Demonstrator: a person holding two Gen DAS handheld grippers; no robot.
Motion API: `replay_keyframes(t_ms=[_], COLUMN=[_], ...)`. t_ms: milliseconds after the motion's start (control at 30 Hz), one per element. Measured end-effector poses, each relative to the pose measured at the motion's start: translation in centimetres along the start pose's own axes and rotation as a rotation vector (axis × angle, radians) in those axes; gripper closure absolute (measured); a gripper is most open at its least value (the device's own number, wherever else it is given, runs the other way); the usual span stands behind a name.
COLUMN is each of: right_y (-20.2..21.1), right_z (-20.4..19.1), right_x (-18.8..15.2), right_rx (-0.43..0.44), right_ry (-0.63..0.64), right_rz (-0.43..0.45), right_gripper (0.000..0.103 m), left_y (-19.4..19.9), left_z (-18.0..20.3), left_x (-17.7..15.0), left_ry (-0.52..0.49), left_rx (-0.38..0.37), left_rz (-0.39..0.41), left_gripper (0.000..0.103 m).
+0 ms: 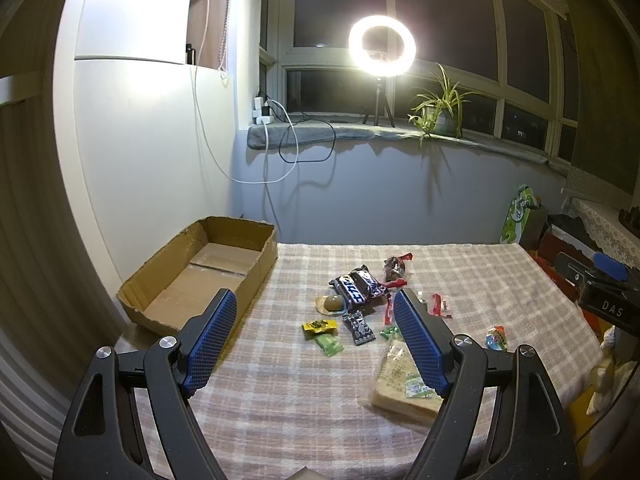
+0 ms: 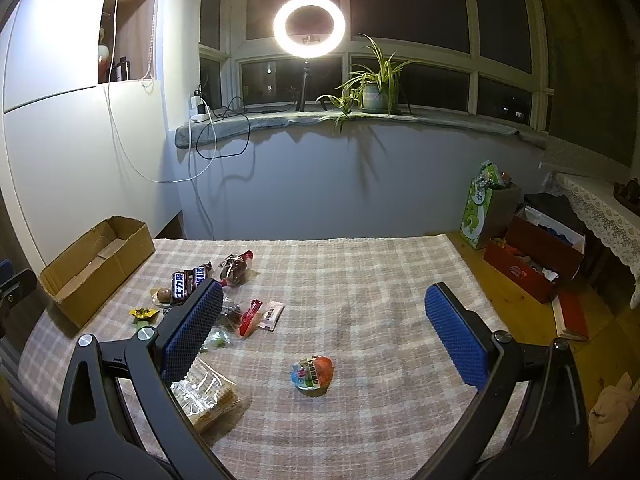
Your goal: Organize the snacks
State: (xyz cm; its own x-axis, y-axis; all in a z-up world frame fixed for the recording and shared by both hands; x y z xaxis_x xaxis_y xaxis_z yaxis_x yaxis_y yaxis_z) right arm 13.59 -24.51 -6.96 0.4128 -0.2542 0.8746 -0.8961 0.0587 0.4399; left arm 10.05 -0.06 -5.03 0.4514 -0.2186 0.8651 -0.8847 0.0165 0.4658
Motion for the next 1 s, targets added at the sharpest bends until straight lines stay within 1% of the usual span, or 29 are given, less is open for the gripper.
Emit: replay_keyframes(t_ms=[667, 1000], right_y=[-0.07, -0.22], right_z=[-0.56, -0.67], right_x=[-0.25, -0.41], right_rx=[0.002, 0.004], right_ry=[0.002, 0.002], right_rz=[-0.003, -0.006], right_gripper=[0.000, 0.000], left_y=[-0.13, -0.19], left_z=[0.49, 0.13], left_x=[-0.14, -0.15], left_ry=[0.002, 0.009], left_rx=[-0.010, -0.012], left_rz=[-0.003, -0.008], left_gripper=[0.022, 0.022])
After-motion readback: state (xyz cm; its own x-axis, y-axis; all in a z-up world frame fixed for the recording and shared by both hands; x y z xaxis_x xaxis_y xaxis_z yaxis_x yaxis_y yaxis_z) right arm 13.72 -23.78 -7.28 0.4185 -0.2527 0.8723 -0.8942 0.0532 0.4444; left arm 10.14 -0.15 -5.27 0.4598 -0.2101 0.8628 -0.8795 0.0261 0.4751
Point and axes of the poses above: each gripper's, at about its wrist camera, not at the fingertips, and y roughly against the way its jaws point, z to its right, x to its top, the point moved 9 cm from there along -y, roughly the way its jaws point, and after that the axes turned 13 degrees about -y, right-handed, at the moved point
